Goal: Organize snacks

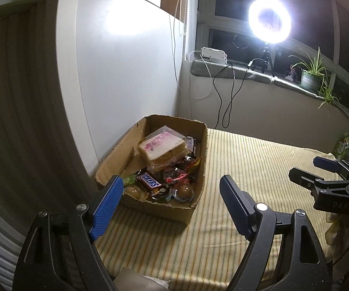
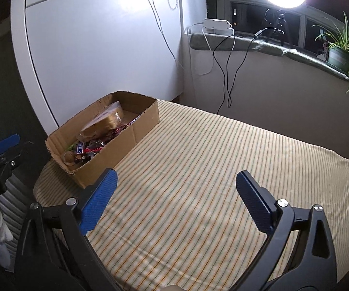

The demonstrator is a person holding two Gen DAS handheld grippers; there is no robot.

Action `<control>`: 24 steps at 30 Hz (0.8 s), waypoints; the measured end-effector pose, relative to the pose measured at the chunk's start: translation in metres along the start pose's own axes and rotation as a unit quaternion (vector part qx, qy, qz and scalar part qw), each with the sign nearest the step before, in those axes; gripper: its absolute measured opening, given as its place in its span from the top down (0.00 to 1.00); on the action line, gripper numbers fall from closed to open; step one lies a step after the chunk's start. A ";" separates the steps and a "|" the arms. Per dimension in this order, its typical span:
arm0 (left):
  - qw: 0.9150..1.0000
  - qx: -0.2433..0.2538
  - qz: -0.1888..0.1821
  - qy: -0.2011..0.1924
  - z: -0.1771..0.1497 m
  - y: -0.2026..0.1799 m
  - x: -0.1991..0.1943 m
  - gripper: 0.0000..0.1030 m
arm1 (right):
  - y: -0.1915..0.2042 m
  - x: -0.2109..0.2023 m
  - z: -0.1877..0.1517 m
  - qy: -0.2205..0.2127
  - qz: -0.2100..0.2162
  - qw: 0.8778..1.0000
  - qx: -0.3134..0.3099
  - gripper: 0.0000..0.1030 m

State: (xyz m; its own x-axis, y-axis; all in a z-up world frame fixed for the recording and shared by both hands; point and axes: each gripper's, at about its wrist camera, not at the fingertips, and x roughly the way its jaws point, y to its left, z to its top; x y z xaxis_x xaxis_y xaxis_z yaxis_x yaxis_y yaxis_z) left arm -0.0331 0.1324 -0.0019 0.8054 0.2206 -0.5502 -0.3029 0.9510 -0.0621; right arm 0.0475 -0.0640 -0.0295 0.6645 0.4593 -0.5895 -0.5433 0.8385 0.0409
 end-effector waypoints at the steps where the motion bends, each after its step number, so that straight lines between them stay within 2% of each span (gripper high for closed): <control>1: 1.000 0.001 0.000 0.000 0.000 -0.001 0.000 0.20 | 0.000 0.000 0.000 0.000 -0.001 1.000 -0.001 0.03; 24: 1.000 -0.003 0.003 0.001 -0.003 0.000 0.001 0.20 | 0.007 0.004 -0.006 0.009 -0.001 1.000 -0.014 0.03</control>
State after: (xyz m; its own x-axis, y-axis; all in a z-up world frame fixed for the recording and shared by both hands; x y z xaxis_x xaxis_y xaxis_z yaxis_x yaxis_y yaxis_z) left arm -0.0333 0.1322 -0.0049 0.8028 0.2261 -0.5517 -0.3111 0.9482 -0.0639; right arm 0.0428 -0.0578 -0.0364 0.6564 0.4520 -0.6041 -0.5565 0.8307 0.0168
